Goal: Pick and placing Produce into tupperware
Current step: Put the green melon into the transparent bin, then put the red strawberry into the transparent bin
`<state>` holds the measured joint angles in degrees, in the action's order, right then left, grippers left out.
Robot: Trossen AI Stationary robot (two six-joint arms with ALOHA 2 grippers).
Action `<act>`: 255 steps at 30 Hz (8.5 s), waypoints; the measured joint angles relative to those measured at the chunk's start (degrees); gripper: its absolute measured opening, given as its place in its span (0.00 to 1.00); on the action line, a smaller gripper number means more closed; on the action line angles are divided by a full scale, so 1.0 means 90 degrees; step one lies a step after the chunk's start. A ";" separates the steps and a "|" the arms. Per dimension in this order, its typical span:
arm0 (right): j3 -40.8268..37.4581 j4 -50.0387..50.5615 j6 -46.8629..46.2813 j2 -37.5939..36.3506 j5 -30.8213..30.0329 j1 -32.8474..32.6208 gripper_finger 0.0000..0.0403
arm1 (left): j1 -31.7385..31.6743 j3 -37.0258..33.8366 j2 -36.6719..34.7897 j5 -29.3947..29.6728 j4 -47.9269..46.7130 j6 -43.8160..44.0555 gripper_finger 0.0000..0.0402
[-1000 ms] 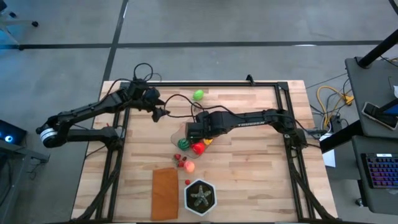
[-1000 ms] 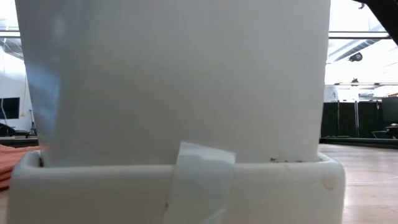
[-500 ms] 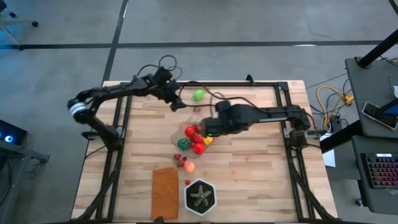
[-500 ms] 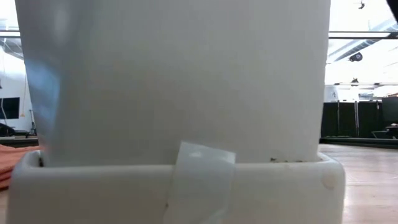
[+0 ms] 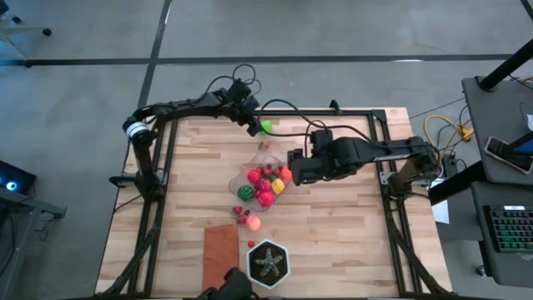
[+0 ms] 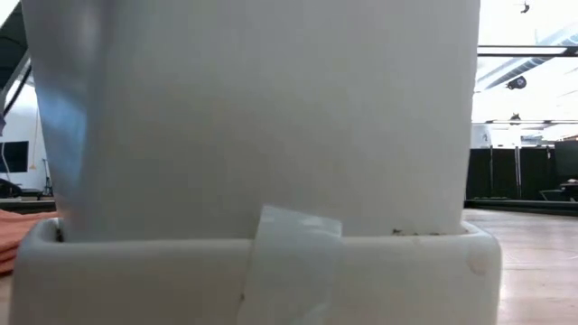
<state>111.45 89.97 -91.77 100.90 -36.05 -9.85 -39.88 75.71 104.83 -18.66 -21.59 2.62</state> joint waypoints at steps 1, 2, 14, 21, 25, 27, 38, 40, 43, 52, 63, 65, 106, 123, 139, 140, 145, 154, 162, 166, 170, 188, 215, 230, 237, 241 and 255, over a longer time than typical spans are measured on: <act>-0.0095 -0.0002 0.0029 -0.0083 0.0019 0.0005 0.87 | 0.0000 0.0086 0.0089 0.0006 -0.0039 0.0000 0.74; -0.0178 0.0006 0.0026 -0.0161 0.0034 0.0010 0.87 | 0.0001 0.0150 0.0164 0.0007 -0.0048 -0.0001 0.74; -0.1224 -0.0002 -0.0398 -0.1191 -0.0149 0.0012 0.87 | 0.0002 0.0288 0.0604 -0.0016 -0.0042 -0.0165 0.74; -0.1508 -0.0029 -0.0576 -0.1304 -0.0175 0.0012 0.87 | 0.0002 0.0300 0.0713 0.0024 -0.0046 -0.0166 0.74; -0.1602 -0.0067 -0.0664 -0.1304 -0.0173 0.0012 0.87 | 0.0003 0.0342 0.0705 0.0086 -0.0049 -0.0188 0.74; -0.1629 -0.0078 -0.0690 -0.1304 -0.0175 0.0012 0.87 | -0.0002 0.0409 0.0717 0.0179 -0.0006 -0.0195 0.74; -0.1655 -0.0135 -0.0856 -0.1304 -0.0174 0.0012 0.87 | 0.0015 0.0688 0.1094 0.0368 -0.0152 0.0173 0.74; -0.1655 -0.0166 -0.0855 -0.1304 -0.0175 0.0012 0.87 | 0.0017 0.0772 0.1186 0.0462 -0.0176 0.0177 0.74; -0.1655 -0.0216 -0.0856 -0.1304 -0.0175 0.0012 0.87 | 0.0015 0.0882 0.1310 0.0469 -0.0191 0.0245 0.74; -0.1657 -0.0226 -0.0915 -0.1302 -0.0175 0.0012 0.87 | 0.0041 0.1075 0.1550 0.0467 -0.0163 0.0502 0.74; -0.1660 -0.0221 -0.0921 -0.1302 -0.0228 0.0012 0.87 | 0.0044 0.1031 0.1563 0.0519 -0.0125 0.0382 0.73; -0.1660 -0.0221 -0.0923 -0.1301 -0.0290 0.0012 0.87 | 0.0056 0.1032 0.1617 0.0630 -0.0117 0.0332 0.71; -0.1684 -0.0225 -0.0636 -0.1297 -0.0338 0.0014 0.87 | 0.1306 -0.0506 -0.1922 -0.0207 -0.0723 -0.0284 0.52; -0.1684 -0.0284 -0.0642 -0.1297 -0.0257 0.0012 0.87 | 0.2455 -0.1540 -0.2056 0.0025 0.0358 0.0347 0.77; -0.1884 -0.0479 -0.0440 -0.1297 0.0918 0.0015 0.87 | 0.2356 -0.1547 -0.2440 0.0424 -0.0637 -0.0031 0.87; -0.1957 -0.0544 -0.0443 -0.1297 0.1008 0.0015 0.87 | 0.2353 -0.1570 -0.2470 0.0561 -0.0789 -0.0049 0.87; -0.2354 -0.1087 -0.0544 -0.1289 0.1075 0.0015 0.87 | 0.2347 -0.1884 -0.2731 0.0983 -0.1326 -0.0010 0.87; -0.2719 -0.1800 -0.0876 -0.1265 0.1073 0.0014 0.87 | 0.2565 -0.3015 -0.3913 0.0993 -0.1716 0.0523 0.87; -0.2728 -0.2090 -0.0955 -0.0957 0.1393 0.0004 0.87 | 0.2983 -0.4000 -0.5421 0.0991 -0.1743 0.1028 0.87; -0.2728 -0.2118 -0.0927 -0.0735 0.1576 -0.0042 0.87 | 0.3414 -0.4412 -0.6154 0.1149 -0.1769 0.1699 0.87; -0.2731 -0.2149 -0.0597 -0.0594 0.1581 -0.0061 0.87 | 0.4104 -0.4666 -0.6671 0.2126 -0.1768 0.2589 0.87; -0.2731 -0.2169 -0.0012 -0.0619 0.1312 -0.0591 0.87 | 0.7482 -0.4714 -0.5017 0.4825 -0.0841 0.4725 0.76; -0.2738 -0.1945 0.0155 -0.0619 0.1265 -0.0726 0.87 | 0.8216 -0.4610 -0.2030 0.6422 0.1222 0.5344 0.76; -0.2746 -0.1906 0.0157 -0.0619 0.1165 -0.0726 0.87 | 0.7922 -0.4574 -0.1678 0.6420 0.1790 0.5295 0.75; -0.2787 -0.1906 0.0155 -0.0619 0.1165 -0.0726 0.87 | 0.7881 -0.4581 -0.1658 0.6371 0.2070 0.5112 0.61; -0.2825 -0.1909 0.0153 -0.0619 0.1165 -0.0726 0.87 | 0.7842 -0.4595 -0.1658 0.6371 0.2065 0.5110 0.54; -0.2926 -0.1934 0.0080 -0.0617 0.1165 -0.0726 0.87 | 0.7631 -0.4752 -0.1658 0.6043 0.2514 0.4603 0.36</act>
<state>85.11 72.57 -91.05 95.35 -25.56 -16.38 28.80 32.94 89.91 35.73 1.04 44.04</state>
